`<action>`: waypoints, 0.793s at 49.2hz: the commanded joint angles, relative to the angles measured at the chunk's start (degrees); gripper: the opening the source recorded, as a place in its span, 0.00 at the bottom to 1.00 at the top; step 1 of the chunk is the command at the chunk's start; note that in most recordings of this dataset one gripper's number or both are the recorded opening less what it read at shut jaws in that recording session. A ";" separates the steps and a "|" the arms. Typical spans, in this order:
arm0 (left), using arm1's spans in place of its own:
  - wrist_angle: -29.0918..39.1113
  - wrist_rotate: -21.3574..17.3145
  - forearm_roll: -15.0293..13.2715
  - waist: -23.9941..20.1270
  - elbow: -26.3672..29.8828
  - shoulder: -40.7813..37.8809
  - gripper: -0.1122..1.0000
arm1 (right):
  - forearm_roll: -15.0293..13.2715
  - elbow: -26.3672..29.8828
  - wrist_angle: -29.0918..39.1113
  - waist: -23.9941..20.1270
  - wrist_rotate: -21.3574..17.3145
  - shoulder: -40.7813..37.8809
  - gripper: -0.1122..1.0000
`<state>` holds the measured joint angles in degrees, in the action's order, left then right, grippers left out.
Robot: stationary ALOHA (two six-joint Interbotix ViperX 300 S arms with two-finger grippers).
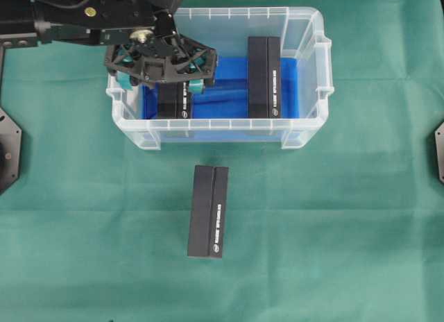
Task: Take the box out of the case with the left arm.
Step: 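Lower the open left gripper around the left box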
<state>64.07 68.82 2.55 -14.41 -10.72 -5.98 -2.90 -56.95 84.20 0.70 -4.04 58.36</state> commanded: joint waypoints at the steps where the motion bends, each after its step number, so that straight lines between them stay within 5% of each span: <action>1: -1.67 0.00 0.18 -0.35 0.44 0.62 0.90 | 0.09 1.41 0.09 0.00 -0.18 -0.26 0.11; 39: -5.80 0.97 0.09 -0.62 -3.60 0.00 0.89 | 0.09 1.41 0.09 0.00 -0.18 -0.26 0.11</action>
<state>58.80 69.43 2.55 -14.85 -14.24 -6.33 -2.90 -56.95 84.20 0.70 -4.13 58.36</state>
